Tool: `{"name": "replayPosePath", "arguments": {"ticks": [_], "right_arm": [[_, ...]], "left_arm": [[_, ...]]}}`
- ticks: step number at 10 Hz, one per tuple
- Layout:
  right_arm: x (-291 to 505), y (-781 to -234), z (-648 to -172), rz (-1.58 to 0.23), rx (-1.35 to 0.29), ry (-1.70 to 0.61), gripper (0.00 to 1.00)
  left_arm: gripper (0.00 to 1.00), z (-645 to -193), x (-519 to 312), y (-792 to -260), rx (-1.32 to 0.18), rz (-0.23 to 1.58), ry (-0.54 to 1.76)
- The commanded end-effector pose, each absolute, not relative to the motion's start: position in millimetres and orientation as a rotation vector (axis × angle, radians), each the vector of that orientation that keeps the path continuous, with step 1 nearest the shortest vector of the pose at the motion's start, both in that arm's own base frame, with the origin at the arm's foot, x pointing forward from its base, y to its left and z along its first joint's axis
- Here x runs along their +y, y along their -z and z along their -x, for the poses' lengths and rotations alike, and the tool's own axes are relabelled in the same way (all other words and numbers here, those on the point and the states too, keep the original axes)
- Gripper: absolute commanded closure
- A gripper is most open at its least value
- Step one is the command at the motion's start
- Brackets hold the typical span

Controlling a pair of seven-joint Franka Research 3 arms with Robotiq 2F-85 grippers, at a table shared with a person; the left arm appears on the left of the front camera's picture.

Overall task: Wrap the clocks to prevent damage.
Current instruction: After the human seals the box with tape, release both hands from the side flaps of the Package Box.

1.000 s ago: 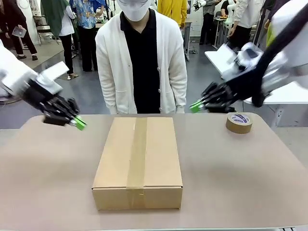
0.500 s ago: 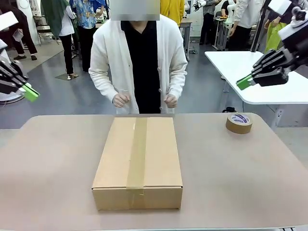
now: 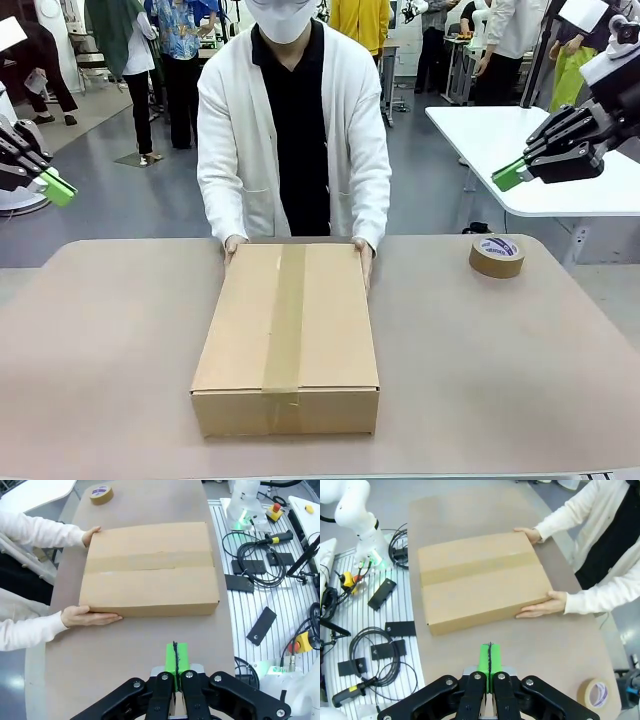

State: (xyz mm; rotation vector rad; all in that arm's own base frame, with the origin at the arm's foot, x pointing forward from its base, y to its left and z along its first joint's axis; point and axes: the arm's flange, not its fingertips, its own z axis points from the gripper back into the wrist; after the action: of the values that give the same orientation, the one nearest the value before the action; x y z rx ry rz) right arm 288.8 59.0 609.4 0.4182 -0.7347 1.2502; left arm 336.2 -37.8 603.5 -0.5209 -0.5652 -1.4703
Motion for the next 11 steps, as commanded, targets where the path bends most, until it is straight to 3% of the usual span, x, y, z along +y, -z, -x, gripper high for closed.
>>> {"name": "replayPosePath", "arguments": {"ticks": [1, 11], "right_arm": [[57.5, -610.9, -288.3, -0.401, -0.723, -1.228, 0.99], [57.5, -610.9, -288.3, -0.401, -0.723, -1.228, 0.99]], "left_arm": [[1.0, -336.7, -36.8, -603.8, -0.553, 0.513, 1.464], [1.0, -336.3, -37.1, -603.5, -0.567, 0.523, 1.47]]}}
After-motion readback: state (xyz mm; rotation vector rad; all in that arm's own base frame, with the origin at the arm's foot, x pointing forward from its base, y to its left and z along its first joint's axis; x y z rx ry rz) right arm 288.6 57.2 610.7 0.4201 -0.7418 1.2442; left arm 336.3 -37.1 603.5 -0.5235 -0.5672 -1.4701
